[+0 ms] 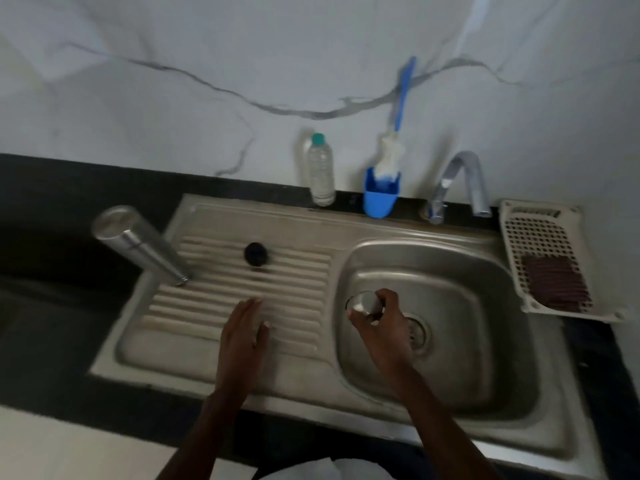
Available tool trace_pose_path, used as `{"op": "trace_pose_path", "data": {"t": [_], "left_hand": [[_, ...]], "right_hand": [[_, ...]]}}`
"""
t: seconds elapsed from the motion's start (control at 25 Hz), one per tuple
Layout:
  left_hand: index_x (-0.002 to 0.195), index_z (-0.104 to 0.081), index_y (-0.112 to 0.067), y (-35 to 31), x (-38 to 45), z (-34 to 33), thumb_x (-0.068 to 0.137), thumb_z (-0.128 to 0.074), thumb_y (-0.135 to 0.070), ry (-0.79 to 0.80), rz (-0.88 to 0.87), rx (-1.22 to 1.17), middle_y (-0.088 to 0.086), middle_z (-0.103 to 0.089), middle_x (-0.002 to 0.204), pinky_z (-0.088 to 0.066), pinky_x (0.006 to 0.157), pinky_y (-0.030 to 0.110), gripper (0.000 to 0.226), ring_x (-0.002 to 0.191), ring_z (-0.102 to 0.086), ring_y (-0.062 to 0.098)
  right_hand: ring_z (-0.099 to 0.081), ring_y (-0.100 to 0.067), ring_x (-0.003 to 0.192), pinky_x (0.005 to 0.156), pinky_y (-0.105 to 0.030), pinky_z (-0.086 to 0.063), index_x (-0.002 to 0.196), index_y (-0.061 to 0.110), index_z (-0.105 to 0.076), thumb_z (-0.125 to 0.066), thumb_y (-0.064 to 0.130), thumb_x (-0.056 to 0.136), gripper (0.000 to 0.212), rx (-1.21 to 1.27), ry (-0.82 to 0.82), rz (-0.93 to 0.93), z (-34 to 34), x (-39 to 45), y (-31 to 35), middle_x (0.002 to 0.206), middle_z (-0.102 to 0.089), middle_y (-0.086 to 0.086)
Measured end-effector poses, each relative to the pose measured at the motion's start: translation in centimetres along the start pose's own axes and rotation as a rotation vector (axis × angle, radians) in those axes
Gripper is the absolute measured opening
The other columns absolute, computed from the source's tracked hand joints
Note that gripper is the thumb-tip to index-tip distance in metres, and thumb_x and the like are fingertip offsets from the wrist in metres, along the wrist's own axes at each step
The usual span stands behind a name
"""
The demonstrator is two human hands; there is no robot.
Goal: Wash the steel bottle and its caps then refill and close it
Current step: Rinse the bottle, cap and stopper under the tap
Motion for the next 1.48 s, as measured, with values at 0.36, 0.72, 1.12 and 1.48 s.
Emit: {"op": "trace_pose_path", "data": {"t": [0.36,0.72,1.12,1.48], "left_hand": [[0.148,-0.055,-0.011,11.3,0.6,8.2,0.102,-0.057,-0.025,0.031,0.221,0.212,0.013,-0.046,0.161,-0.032,0.124,0.050,0.048,0.152,-0.037,0.027],[0.152,-0.051,-0.020,10.7,1.5,10.8,0.105,-0.050,-0.044,0.135,0.290,0.297,0.006,-0.040,0.165,-0.046,0.112,0.041,0.053,0.140,-0.054,0.026],[0.129,-0.067,-0.001,10.9,2.6,9.1,0.106,-0.036,-0.045,0.266,0.242,0.508,0.031,-0.061,0.139,-0.058,0.095,0.050,0.058,0.125,-0.064,0.043],[0.137,-0.059,-0.004,11.9,2.1,9.0,0.108,-0.034,-0.039,0.198,0.199,0.487,0.026,-0.055,0.149,-0.052,0.107,0.049,0.052,0.137,-0.056,0.037]], "right_hand": [[-0.060,-0.020,0.101,0.086,-0.036,-0.052,0.116,0.020,-0.064,-0.087,0.044,0.068,0.059,-0.277,0.131,0.641,-16.5,-1.5,12.1,0.115,-0.061,0.001],[-0.065,-0.025,0.111,0.119,-0.051,-0.025,0.114,0.019,-0.067,-0.082,0.043,0.071,0.052,-0.725,0.132,0.754,-26.9,1.0,14.2,0.111,-0.068,-0.002],[-0.032,-0.020,0.150,0.120,-0.055,-0.025,0.152,0.019,-0.041,-0.067,0.019,0.078,0.079,-0.631,0.060,0.728,-23.5,1.3,14.8,0.159,-0.039,0.000],[-0.055,-0.031,0.111,0.090,-0.041,-0.054,0.124,0.024,-0.068,-0.070,0.002,0.083,0.047,-0.654,0.292,0.522,-22.1,5.9,12.6,0.134,-0.048,-0.002]]}}
Point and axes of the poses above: each hand's wrist, its own x-axis towards the middle knuckle, its own z-axis out of the back of the hand, y = z × x, the point moved 1 cm from there along x, towards the middle knuckle
